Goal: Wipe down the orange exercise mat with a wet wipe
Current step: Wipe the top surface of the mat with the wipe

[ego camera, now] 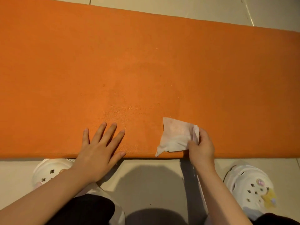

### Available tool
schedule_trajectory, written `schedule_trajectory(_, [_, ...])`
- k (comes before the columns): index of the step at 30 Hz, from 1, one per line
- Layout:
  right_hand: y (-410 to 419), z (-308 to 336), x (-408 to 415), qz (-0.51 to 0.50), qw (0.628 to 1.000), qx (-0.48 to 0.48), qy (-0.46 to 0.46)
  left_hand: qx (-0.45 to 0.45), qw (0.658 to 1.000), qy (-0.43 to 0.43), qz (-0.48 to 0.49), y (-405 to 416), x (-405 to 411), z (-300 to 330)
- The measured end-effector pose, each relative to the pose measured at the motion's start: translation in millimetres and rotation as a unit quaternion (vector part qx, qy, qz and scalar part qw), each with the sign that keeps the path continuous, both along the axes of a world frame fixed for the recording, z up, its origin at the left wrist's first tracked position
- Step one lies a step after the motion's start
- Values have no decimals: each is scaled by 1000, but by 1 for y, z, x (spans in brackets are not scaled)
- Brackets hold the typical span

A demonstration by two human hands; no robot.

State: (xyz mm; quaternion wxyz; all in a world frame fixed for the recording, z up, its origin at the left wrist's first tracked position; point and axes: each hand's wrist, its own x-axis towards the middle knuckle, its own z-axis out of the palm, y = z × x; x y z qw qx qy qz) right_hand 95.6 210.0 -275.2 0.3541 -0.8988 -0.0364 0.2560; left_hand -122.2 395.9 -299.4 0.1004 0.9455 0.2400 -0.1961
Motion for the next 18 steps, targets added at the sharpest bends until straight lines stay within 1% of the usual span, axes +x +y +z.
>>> schedule_trajectory(2, [-4, -3, 5, -8, 1000, -17, 2, 0, 1000, 0, -6, 1, 0, -1])
schedule_trajectory(5, [-8, -6, 9, -44, 998, 37, 19, 0, 1000, -1, -7, 3, 2, -1])
schedule_trajectory(8, [-10, -3, 12, -47, 998, 42, 5, -3, 1000, -5, -3, 3, 2, -2])
schedule_trajectory(9, [-11, -2, 13, -47, 998, 31, -11, -3, 1000, -5, -4, 4, 2, -2])
schedule_trajectory(11, [-13, 0, 14, -34, 996, -3, -84, -3, 1000, -6, -5, 3, 3, -2])
schedule_trajectory(13, [-15, 1, 12, -2, 987, -29, -156, -1, 1000, -8, -5, 3, 3, -3])
schedule_trajectory(14, [-14, 1, 9, 19, 985, -32, -169, 1, 1000, -11, -5, 2, 3, -3])
schedule_trajectory(16, [-6, -1, 1, 89, 982, -38, -161, 2, 1000, -19, -5, 2, 2, -3])
schedule_trajectory(18, [5, -9, -9, 172, 973, -77, -134, 4, 1000, -22, -6, 2, 1, -3])
